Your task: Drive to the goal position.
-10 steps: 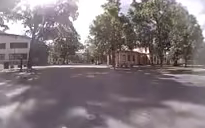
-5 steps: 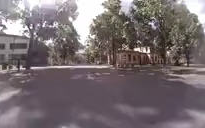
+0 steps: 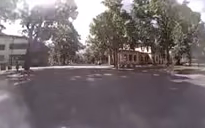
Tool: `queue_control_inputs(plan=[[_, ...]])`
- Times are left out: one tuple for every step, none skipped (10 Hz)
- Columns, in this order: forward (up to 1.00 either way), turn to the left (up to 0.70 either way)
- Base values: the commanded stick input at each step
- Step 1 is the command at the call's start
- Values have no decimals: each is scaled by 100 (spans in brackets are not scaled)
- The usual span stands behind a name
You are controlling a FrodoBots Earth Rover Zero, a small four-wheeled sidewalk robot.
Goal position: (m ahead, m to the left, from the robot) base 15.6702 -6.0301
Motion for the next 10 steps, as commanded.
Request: queue_control_inputs(plan=[[85,1],[85,1],[85,1],[85,1],[85,1],[85,1],[85,1],[85,1],[85,1],[85,1]])
